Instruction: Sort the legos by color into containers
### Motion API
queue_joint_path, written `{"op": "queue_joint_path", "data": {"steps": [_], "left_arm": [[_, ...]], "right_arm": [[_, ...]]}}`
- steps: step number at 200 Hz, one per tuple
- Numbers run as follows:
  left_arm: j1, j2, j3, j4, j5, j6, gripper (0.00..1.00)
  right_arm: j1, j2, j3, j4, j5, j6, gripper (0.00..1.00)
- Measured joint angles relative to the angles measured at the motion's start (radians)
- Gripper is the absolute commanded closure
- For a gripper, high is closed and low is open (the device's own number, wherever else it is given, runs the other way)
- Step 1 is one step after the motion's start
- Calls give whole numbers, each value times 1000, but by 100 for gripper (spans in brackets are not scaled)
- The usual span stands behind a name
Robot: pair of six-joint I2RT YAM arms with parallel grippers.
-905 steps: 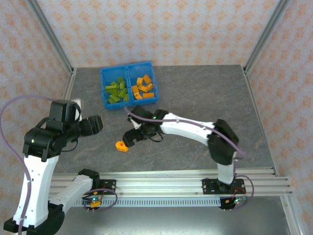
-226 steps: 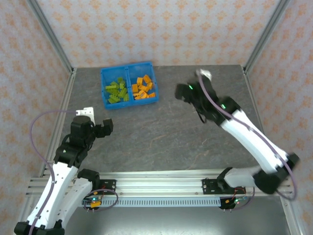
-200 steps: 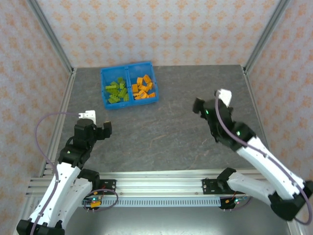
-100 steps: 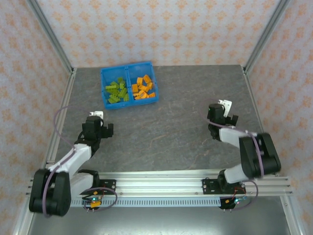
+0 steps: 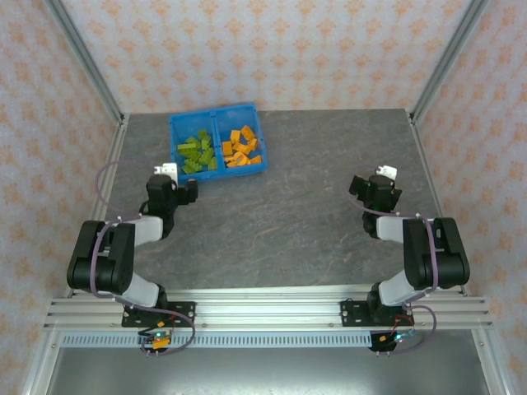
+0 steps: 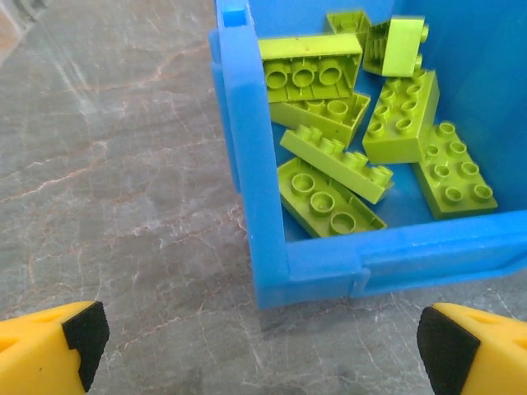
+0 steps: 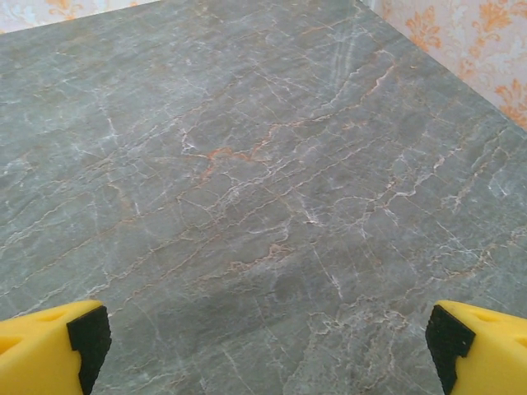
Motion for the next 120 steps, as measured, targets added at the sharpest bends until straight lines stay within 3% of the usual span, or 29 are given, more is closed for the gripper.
{"op": "queue_joint_path", "data": {"steps": [61, 120], "left_arm": [[-26, 10, -37, 72, -60, 0, 0], [-26, 10, -37, 80, -61, 0, 0]], "right_arm": [[5, 15, -53, 116, -27, -23, 1], [5, 15, -53, 113, -50, -26, 1]]}}
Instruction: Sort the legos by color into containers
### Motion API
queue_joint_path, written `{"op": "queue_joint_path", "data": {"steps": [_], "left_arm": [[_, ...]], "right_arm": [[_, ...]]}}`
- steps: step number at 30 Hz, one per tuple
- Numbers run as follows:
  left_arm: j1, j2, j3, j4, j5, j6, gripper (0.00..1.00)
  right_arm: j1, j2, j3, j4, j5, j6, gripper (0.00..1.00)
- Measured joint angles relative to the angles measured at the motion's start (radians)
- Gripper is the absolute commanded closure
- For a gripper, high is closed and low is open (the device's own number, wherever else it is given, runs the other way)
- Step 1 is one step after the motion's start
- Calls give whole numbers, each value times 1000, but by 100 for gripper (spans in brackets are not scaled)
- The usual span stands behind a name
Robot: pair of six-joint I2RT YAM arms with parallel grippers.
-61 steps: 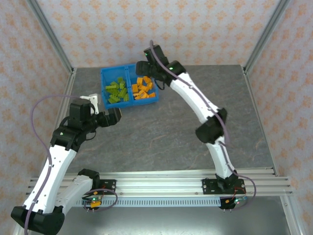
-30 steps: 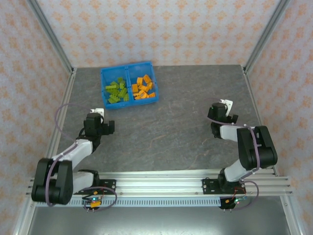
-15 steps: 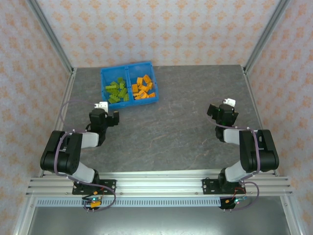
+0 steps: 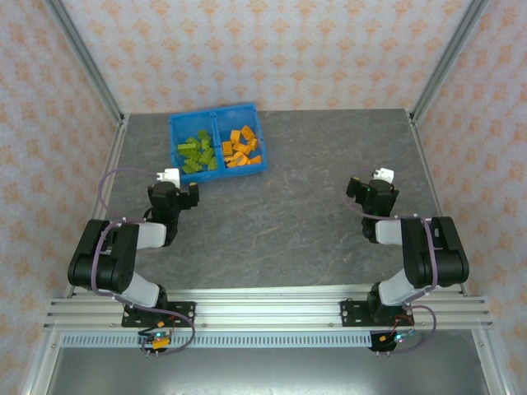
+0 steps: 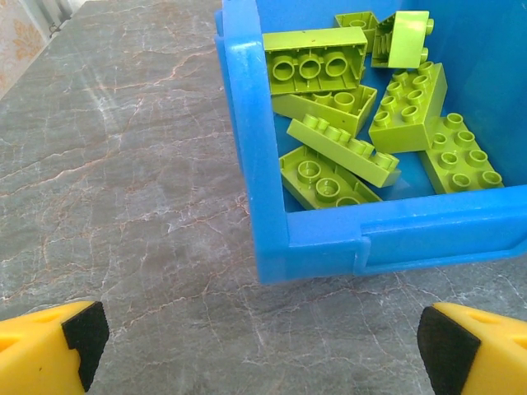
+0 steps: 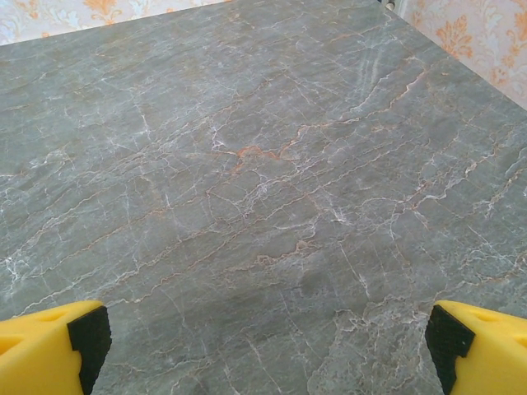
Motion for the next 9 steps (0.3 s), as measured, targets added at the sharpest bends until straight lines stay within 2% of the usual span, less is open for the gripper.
{"op": "queue_joint_path", "data": {"steps": [9], "left_arm": [[0, 0, 0, 0, 0, 0, 0]], "right_arm": [[0, 0, 0, 0, -33, -8, 1]]}}
